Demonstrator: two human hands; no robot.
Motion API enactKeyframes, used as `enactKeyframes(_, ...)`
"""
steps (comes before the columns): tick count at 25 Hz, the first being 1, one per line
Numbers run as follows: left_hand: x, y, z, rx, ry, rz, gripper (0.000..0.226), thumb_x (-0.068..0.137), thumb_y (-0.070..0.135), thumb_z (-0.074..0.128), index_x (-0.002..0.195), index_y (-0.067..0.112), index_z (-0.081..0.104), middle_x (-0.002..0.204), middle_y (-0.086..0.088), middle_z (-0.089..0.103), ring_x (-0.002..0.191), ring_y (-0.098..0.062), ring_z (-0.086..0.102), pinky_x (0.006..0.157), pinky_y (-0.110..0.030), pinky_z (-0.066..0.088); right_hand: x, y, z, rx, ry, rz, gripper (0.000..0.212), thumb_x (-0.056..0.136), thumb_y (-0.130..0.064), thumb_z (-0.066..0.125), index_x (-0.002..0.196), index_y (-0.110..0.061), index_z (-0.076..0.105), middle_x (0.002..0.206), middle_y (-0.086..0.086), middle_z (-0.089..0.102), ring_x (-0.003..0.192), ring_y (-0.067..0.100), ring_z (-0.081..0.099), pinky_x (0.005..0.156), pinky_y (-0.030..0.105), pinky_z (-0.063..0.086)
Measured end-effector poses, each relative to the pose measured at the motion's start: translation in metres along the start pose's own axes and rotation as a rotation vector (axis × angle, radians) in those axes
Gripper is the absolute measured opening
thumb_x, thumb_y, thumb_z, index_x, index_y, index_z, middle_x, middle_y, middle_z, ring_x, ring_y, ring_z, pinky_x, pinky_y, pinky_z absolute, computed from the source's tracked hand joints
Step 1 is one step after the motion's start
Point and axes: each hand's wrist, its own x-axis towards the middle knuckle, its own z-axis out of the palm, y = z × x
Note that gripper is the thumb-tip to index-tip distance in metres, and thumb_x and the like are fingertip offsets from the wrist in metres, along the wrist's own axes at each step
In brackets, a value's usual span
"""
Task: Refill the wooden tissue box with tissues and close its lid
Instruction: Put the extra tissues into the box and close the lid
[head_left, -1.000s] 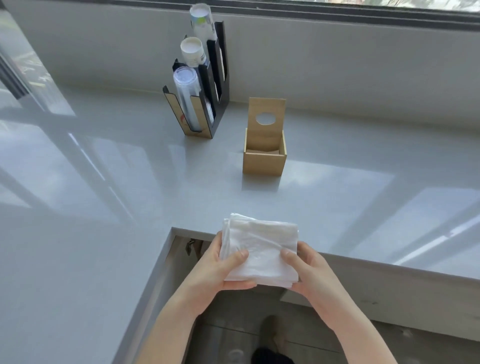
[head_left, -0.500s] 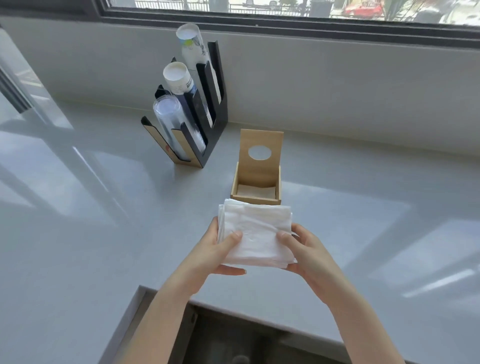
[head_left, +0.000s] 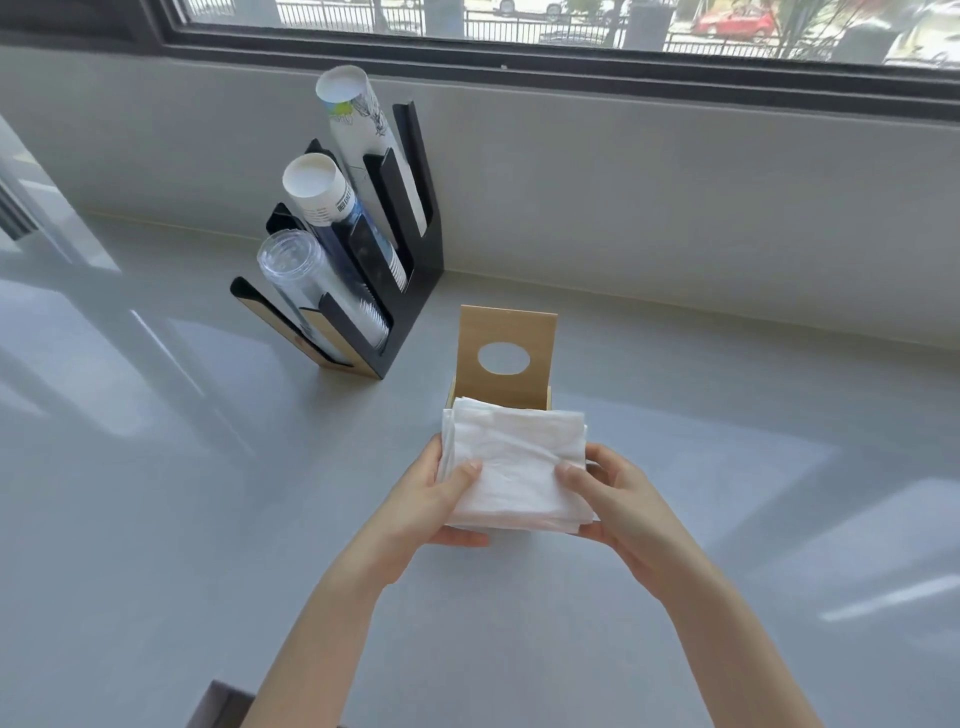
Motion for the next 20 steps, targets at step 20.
enactKeyframes(20,0.079,0.003,-0.033,0.526,0.184,0.030,0.018,0.089,0.027,0.053,0.094,0.010,0.050,0.096,-0.002,0.056,0.085,-0.018,0.051,0.059,-0.023,0.038,0.065,-0.015,0.031,-0.474,0.338,-0.014,0.030,0.091,-0.021,0.049,0.120,-0.014,0.053,0.092,0.001,0.060,0.086,0.018,0.053,0.056,0.016,0.040)
